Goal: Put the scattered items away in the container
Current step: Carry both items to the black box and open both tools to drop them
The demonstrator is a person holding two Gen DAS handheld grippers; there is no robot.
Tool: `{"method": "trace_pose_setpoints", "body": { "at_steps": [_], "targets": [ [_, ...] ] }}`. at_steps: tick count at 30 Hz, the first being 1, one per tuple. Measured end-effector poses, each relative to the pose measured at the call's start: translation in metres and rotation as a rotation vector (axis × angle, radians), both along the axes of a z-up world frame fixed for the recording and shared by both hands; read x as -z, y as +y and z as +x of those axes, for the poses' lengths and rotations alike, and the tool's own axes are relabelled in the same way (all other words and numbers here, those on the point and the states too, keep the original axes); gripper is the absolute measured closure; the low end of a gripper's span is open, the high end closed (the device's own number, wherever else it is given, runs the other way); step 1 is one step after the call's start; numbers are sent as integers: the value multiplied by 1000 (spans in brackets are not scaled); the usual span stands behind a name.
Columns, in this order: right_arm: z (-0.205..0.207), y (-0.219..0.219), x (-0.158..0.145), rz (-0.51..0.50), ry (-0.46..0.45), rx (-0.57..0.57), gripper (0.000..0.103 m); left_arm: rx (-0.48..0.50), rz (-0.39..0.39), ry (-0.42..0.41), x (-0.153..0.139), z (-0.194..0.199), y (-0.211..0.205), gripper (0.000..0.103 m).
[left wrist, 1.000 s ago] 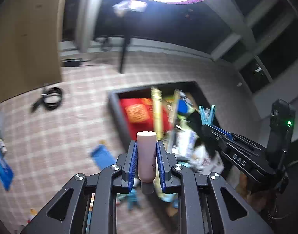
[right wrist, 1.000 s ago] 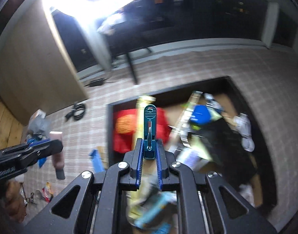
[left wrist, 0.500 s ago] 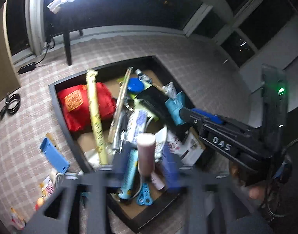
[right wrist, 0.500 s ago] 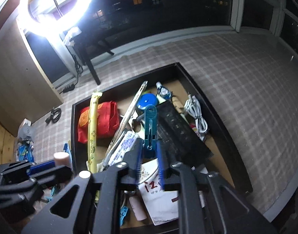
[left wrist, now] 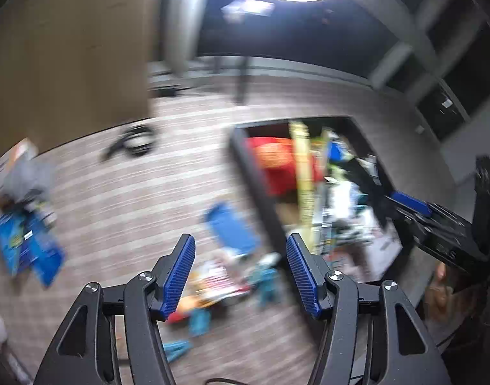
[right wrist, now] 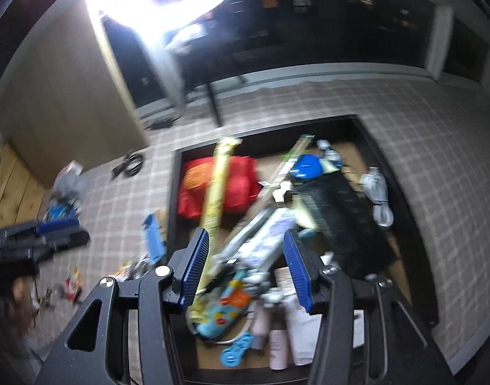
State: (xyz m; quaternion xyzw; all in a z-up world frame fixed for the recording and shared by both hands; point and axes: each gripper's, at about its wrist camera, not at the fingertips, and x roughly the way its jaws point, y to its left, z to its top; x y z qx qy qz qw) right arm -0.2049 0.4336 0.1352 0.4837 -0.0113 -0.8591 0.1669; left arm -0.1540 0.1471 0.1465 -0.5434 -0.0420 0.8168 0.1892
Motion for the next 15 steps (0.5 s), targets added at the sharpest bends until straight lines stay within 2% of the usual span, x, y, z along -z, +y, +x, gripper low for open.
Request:
{"method": "trace_pose_setpoints", "body": {
  "at_steps": [5,9,15],
  "targets": [
    [18,-50,9,0,-19,-173,55,-127,-32,-5,8,7,-79,47],
    [32,-84,20,5,-57,-274,55,-179,-36,-35,24,21,-120,47],
    [39,-114,43,-27,-159,-331,55,-149,-28,-73,53,41,-131,57]
  ]
}}
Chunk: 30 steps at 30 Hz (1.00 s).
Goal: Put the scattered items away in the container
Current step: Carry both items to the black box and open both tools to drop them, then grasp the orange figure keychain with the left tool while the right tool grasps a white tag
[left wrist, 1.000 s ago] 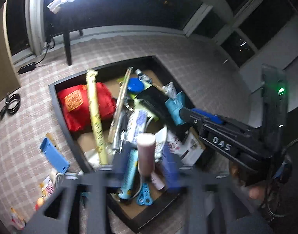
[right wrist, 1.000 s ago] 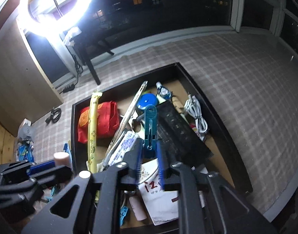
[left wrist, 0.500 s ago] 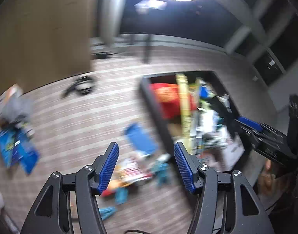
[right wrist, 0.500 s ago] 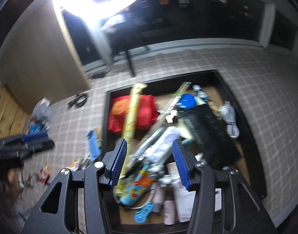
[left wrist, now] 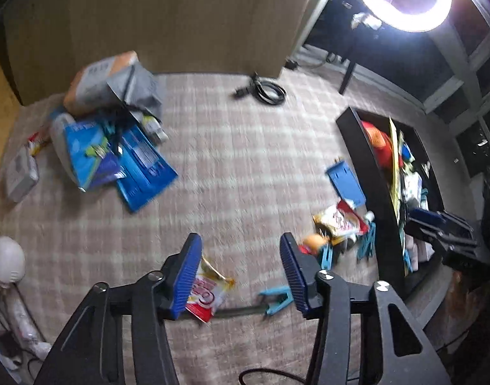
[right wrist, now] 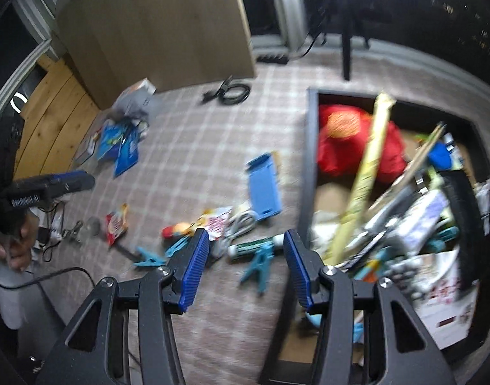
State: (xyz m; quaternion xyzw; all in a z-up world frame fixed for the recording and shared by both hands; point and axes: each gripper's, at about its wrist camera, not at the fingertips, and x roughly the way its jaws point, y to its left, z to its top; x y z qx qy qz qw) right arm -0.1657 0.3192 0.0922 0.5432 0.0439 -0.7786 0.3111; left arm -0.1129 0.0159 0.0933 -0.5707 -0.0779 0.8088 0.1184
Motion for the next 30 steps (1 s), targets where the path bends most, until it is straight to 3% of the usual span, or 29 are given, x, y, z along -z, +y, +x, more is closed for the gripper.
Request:
{"method": "trace_pose_setpoints", "body": {
  "at_steps": [6,11,19,30],
  "targets": [
    [3,-19,21,4,-82,-9,60,207,-54,18,30,8,45,63],
    [2,-29,34,24,-111,-4,67,307,-110,27,45,3,69,69],
    [-8,-33,53,17,-180,39,69,483,-161,42,60,9,100,69],
    [-28,-47,67,5,-239,80,75,552,-162,48,69,-2,119,68]
  ]
}}
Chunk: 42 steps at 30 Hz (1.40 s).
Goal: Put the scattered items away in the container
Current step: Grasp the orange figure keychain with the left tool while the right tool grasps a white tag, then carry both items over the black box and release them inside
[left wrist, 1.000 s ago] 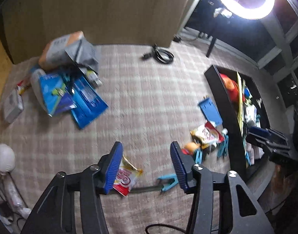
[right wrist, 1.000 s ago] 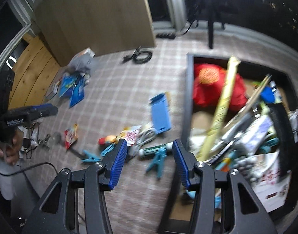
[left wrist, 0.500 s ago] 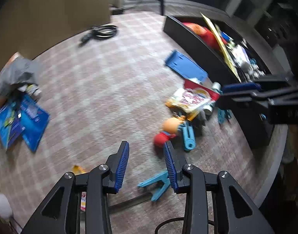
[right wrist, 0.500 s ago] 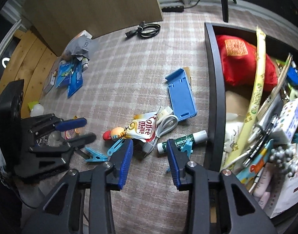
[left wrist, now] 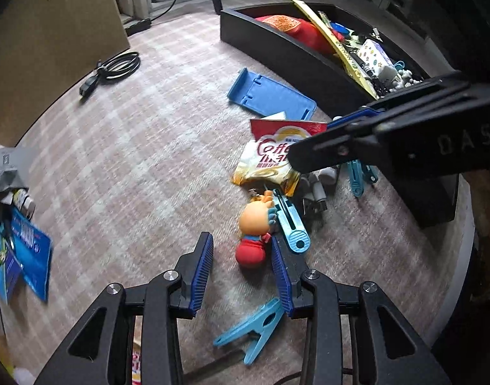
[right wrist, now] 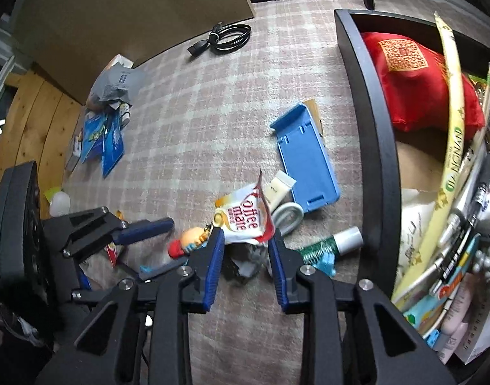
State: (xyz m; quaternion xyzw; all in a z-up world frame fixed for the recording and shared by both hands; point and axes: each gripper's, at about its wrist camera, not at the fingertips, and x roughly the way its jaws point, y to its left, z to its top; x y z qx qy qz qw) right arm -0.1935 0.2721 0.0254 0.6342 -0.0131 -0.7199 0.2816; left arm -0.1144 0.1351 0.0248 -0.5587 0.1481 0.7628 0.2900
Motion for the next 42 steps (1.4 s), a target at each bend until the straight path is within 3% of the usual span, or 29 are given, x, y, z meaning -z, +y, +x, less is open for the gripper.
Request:
{"method": "trace_pose_setpoints", "body": {
  "at_steps": [5,7,11,20,27,33,35,42],
  "targets": [
    [-9,-8,5,-19,-42,10,75,5,15,-8,3,-2,4,69],
    [-12,-12,8,-9,-47,16,75,0,30,-10,2,-4,5,75],
    [-17,-18,12,-2,-55,26,88,-17,55,-23,2,-5,3,82],
    [-20,-15,-1,-20,-12,31,92,-131,106,-44,-4,-7,-19,83],
    [-19,-5,-22,-29,53,45,92,-190,158,-20,-32,3,-31,83],
    [-18,18,-46,-19,134,80,92,-200,208,14,-66,7,-34,83],
    [-17,31,-56,-19,160,101,92,-193,222,22,-67,-7,-21,83],
    [-15,91,-81,-13,231,202,92,-141,281,34,-90,7,30,83]
  ]
}}
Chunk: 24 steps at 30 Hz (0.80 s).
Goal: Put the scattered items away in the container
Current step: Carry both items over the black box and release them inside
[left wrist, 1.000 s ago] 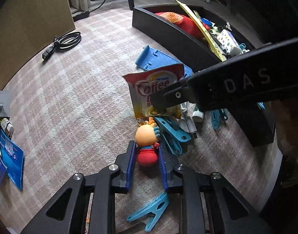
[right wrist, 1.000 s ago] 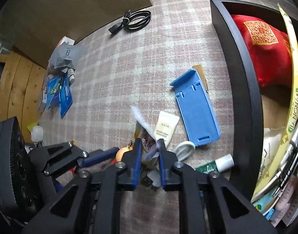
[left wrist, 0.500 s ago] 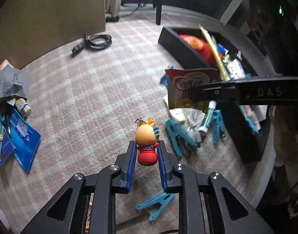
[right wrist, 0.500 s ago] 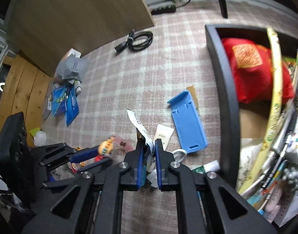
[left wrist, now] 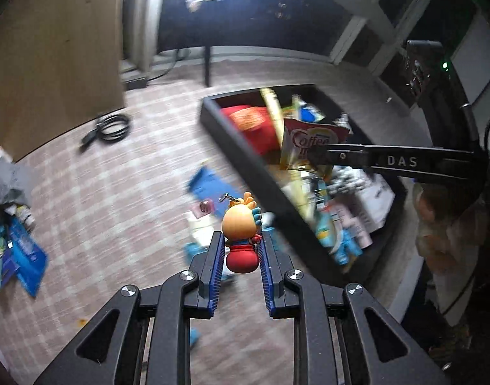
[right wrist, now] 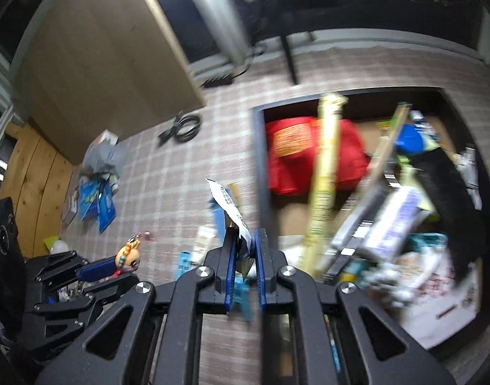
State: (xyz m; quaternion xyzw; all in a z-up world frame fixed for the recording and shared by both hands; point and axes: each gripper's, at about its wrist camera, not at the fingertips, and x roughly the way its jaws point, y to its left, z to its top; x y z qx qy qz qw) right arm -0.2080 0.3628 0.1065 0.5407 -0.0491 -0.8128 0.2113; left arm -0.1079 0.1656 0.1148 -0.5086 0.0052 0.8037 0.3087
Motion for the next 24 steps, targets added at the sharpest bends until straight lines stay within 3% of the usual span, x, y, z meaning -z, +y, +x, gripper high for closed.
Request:
{"method": "trace_pose_setpoints", "body": {
  "at_steps": [15,24],
  "targets": [
    [21,135,-14,42,45,233,92,150,57,7,-27,24,112,83],
    [29,161,-18,51,57,288,92,206,50,25,-34,34,138,83]
  ]
}}
